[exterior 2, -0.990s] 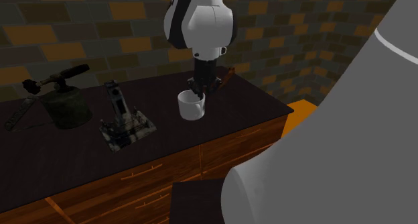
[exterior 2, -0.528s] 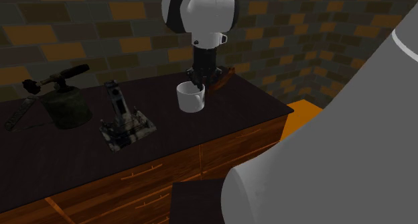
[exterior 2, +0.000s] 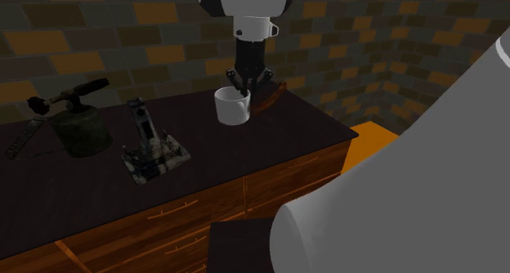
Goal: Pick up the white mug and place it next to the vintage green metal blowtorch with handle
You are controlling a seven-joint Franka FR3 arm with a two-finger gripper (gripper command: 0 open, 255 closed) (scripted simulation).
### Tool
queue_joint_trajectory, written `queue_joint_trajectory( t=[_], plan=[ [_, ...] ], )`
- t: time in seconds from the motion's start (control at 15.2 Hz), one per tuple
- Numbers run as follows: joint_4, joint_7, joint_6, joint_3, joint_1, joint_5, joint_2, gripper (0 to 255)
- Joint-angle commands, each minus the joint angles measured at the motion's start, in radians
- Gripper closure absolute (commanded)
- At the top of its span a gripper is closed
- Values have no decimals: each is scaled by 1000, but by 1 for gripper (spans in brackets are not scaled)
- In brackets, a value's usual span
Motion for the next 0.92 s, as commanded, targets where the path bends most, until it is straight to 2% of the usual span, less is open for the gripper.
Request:
queue_joint_trajectory(
  t=[0.0,0.86],
  plan=[
    [20,2,-28,-1,0,0,-8,255],
    [171,9,-206,-8,-3,-5,-34,255]
  ],
)
